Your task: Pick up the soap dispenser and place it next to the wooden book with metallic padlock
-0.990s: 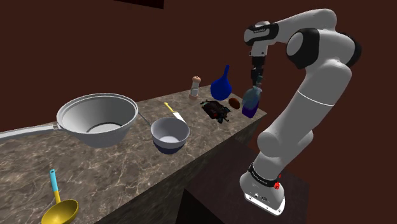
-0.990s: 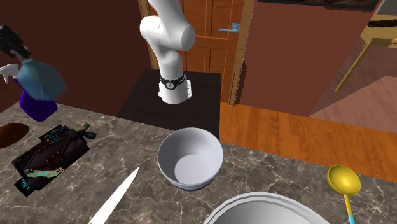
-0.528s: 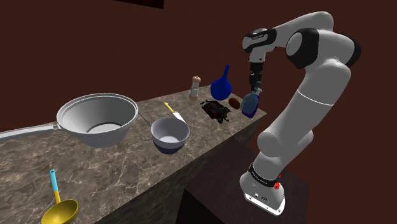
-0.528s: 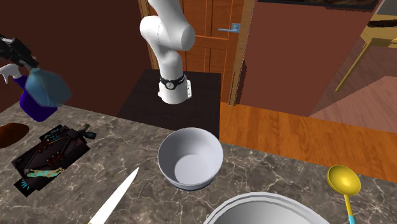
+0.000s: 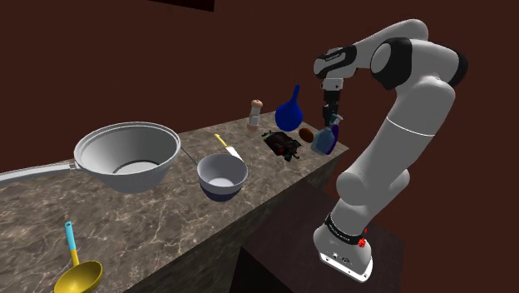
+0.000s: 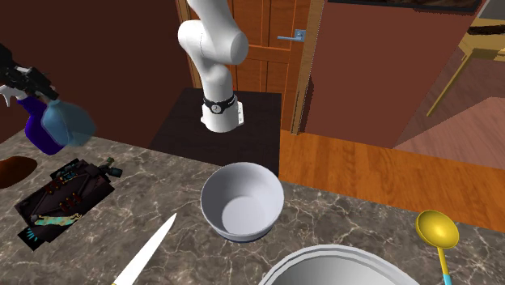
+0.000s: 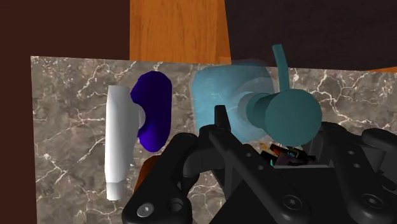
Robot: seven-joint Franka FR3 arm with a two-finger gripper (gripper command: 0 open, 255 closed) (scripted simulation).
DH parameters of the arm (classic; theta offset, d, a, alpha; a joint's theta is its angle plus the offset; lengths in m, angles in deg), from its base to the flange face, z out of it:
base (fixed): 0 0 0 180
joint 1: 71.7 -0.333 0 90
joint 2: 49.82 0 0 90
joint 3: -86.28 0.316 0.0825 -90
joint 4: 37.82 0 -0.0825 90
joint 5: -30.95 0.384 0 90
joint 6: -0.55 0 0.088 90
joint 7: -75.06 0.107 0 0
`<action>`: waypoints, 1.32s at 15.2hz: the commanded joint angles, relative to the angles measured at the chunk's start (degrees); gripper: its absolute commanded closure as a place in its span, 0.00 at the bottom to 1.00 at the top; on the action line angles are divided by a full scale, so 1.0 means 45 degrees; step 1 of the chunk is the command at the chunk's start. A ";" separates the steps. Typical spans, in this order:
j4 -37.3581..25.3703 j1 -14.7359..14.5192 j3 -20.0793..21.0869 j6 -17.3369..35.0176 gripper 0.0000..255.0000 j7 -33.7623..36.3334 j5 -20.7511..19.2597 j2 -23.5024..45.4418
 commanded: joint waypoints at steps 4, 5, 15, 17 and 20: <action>0.0620 0.0030 -0.0019 0.0873 1.00 0.0069 0.0066 0.0264; 0.0772 0.0042 -0.0024 0.1124 1.00 0.0079 0.0094 0.0369; 0.0773 0.0042 -0.0024 0.1124 0.00 0.0080 0.0094 0.0369; 0.0773 0.0042 -0.0024 0.1125 0.00 0.0080 0.0095 0.0370; 0.0366 0.0007 0.0007 0.0699 0.00 0.0066 0.0123 0.0354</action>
